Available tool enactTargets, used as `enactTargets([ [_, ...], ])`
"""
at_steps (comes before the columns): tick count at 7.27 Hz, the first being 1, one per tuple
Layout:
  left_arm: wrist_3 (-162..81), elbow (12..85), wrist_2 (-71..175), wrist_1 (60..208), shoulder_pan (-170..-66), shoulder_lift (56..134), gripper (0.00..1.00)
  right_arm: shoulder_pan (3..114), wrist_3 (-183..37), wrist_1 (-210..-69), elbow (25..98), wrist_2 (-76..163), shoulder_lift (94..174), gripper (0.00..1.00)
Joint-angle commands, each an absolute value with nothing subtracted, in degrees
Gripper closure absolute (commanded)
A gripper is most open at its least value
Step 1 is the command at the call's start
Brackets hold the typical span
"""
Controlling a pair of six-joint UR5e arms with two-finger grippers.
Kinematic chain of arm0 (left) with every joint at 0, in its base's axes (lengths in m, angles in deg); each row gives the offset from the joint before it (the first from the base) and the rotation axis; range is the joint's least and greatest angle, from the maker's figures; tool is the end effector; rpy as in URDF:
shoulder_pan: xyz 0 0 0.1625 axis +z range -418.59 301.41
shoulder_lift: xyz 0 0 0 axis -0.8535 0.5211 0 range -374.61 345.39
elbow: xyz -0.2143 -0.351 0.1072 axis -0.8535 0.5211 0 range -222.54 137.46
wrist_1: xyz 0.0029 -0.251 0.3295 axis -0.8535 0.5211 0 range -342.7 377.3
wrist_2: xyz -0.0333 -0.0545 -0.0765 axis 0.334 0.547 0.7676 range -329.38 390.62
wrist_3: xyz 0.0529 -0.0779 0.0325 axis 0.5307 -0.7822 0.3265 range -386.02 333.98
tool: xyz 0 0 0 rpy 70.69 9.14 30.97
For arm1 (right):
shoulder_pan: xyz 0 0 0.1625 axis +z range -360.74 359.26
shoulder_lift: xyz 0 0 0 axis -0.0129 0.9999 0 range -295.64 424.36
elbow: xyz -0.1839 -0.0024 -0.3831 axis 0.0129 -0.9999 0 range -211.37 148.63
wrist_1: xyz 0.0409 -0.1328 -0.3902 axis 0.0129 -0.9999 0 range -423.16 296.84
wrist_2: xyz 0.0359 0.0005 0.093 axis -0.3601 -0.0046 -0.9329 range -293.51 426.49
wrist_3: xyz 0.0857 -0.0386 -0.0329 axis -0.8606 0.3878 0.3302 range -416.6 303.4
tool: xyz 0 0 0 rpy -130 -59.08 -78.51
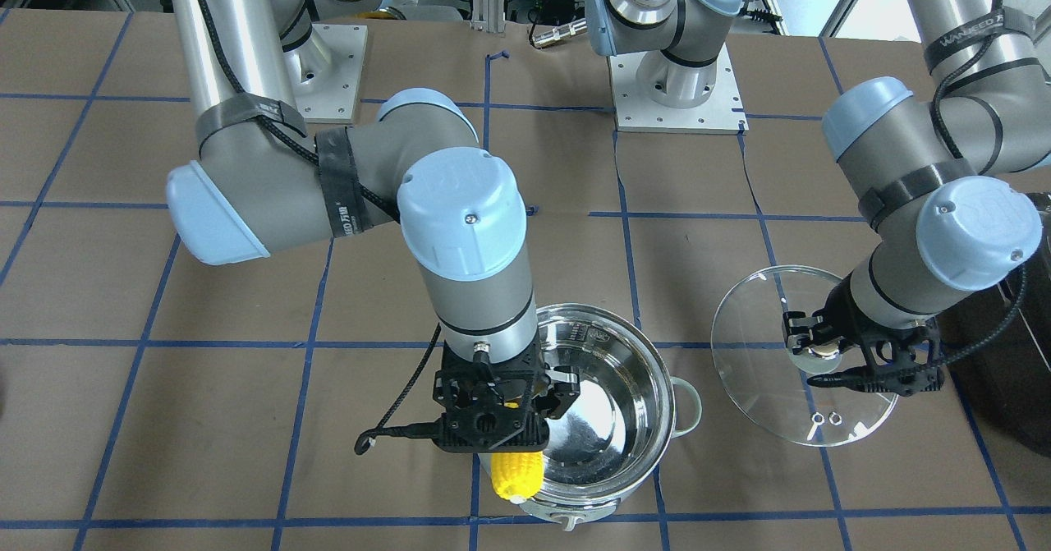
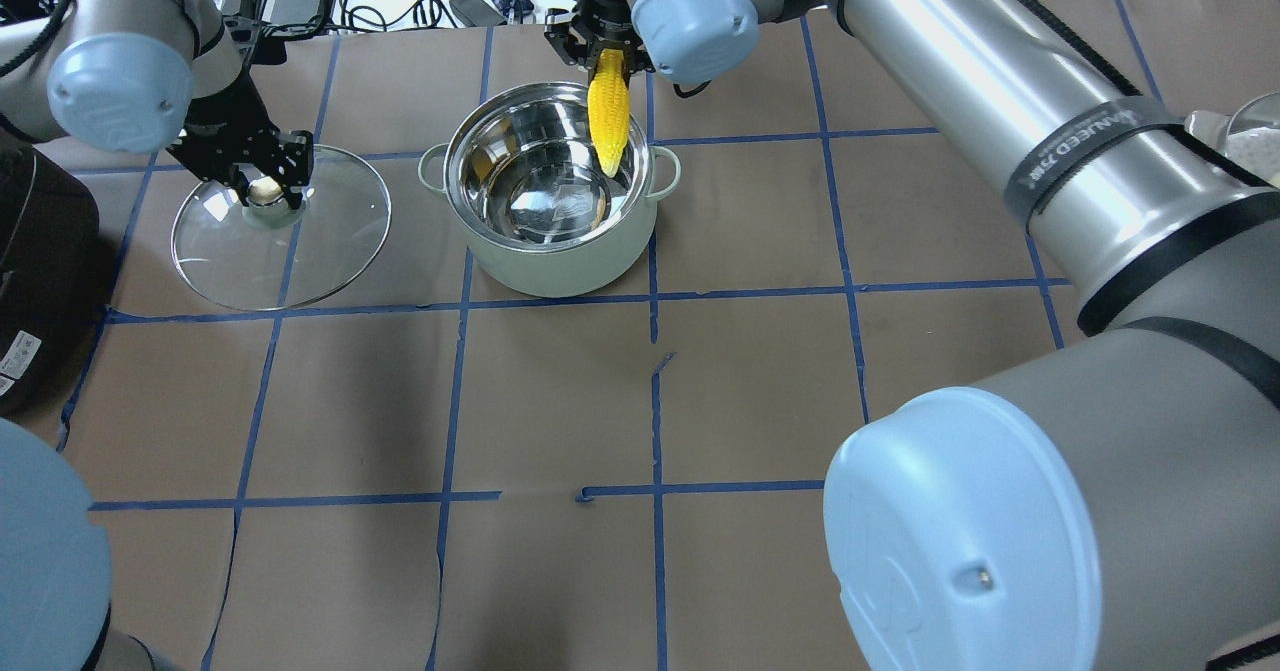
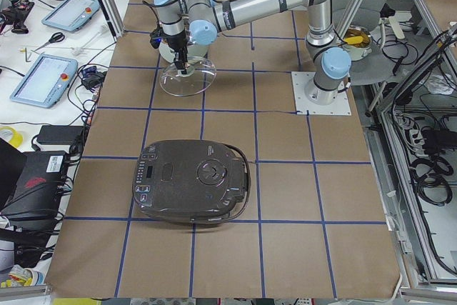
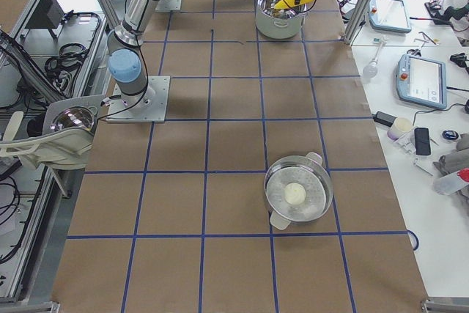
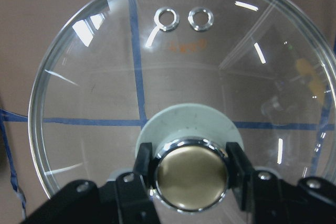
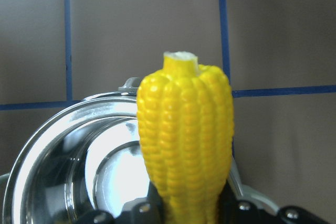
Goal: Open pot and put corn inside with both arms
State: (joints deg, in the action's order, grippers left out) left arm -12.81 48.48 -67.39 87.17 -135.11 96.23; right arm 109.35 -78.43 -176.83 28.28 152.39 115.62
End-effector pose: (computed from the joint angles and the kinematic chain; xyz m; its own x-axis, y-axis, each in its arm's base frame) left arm 0.0265 -0.6228 0.3120 -0.9917 0.0014 -0.1287 -0.0066 0.9981 0.0614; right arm 0.3985 -0.6807 0.3672 -0.9868 0.0023 -0.1622 0.0383 0.9750 -0.2190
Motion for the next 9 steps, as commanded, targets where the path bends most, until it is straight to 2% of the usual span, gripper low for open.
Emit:
enactTargets([
  [1,-10.8,55.2,-64.9,79.3,-132.1,95.9,1.0,112.3,-77.5,-177.5,27.5,151.9,113.7,0.9],
  [2,-7.9,57.1,-62.4,78.7,-131.2,95.8,1.0,112.6,-79.3,-177.4,28.7,151.9,114.0,0.21],
  [3,-4.1,58.7,-62.2,76.8,-128.8,95.8,1.0,112.6,-79.4,-177.7,30.3,151.9,114.3,0.0],
  [7,-2.3,63.6,-61.2,70.0,-127.5,95.3,1.0,111.4,-77.2,-176.4,31.4,149.8,118.4,0.0],
  [9,-2.0,64.2,-61.2,67.7,-126.4,95.8,1.0,106.2,-74.3,-165.3,32.4,149.6,125.3,0.0],
])
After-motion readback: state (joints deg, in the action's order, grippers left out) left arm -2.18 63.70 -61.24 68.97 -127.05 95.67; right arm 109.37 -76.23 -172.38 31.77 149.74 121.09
